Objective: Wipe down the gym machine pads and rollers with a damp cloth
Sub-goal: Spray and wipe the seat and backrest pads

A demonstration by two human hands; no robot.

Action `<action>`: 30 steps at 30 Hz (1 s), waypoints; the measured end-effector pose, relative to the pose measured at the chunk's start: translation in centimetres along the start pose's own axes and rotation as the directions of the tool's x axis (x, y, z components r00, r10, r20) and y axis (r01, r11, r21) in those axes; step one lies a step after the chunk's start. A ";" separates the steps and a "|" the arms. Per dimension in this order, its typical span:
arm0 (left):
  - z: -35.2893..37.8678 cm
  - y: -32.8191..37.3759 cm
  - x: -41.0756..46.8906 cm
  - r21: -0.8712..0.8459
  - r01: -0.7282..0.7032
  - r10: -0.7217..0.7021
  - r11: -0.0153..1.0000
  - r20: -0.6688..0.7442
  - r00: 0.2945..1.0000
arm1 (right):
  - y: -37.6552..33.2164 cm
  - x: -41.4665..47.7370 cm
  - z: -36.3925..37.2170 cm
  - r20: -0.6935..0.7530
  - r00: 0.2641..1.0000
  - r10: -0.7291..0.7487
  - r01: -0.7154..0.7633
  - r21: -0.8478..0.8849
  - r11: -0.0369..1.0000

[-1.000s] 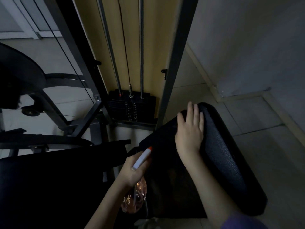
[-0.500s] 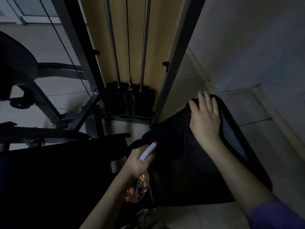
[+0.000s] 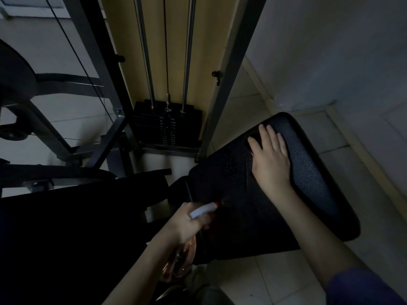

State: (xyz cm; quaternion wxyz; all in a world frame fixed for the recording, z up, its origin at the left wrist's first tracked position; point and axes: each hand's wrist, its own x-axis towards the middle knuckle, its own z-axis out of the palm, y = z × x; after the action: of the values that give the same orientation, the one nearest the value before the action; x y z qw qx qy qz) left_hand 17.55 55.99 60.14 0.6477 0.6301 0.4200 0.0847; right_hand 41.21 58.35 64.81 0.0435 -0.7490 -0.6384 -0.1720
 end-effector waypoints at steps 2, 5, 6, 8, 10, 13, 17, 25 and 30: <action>0.3 -0.4 -0.4 0.013 -0.001 0.001 1.000 0.011 1.000 | 0.0 0.0 0.0 -0.004 1.000 -0.003 0.003 -0.007 1.000; 0.6 -1.2 -0.7 0.061 -0.017 0.014 0.998 0.050 0.999 | 0.0 -0.3 0.1 -0.006 1.000 -0.016 0.016 -0.007 1.000; 0.7 -1.4 -0.8 0.085 -0.017 0.011 0.996 0.070 0.997 | 0.0 -0.6 0.2 -0.004 1.000 -0.021 0.021 -0.006 1.000; 1.1 -2.0 -1.0 0.105 -0.012 0.002 0.994 0.095 0.995 | -0.1 -1.2 0.2 -0.002 0.999 -0.035 0.035 -0.004 0.999; 1.4 -1.9 -1.4 0.079 -0.012 0.004 0.997 0.098 0.995 | -0.2 -2.2 0.3 0.001 0.999 -0.050 0.050 0.003 0.999; 2.1 -1.9 -2.1 0.117 -0.008 -0.005 0.993 0.116 0.993 | -0.5 -4.3 0.4 0.011 0.998 -0.068 0.067 0.026 0.997; 2.4 -3.0 -2.6 0.136 0.027 -0.045 0.990 0.131 0.990 | -0.9 -8.7 0.1 0.074 0.993 -0.094 0.090 0.064 0.994; 2.3 -3.3 -3.6 0.120 -0.016 0.005 0.993 0.089 0.996 | 1.3 -13.5 -3.1 0.007 0.999 0.046 -0.046 0.029 0.999; 1.7 -4.0 -4.2 0.104 -0.029 0.026 0.994 0.037 0.999 | -3.0 -16.2 0.8 0.045 0.999 0.014 -0.016 0.040 0.999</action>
State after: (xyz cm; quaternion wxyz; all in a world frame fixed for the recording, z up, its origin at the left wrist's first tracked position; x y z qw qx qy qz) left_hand 14.33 51.30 58.19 0.6198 0.6703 0.4035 0.0603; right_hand 36.46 43.90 58.49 0.0456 -0.7562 -0.6371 -0.1420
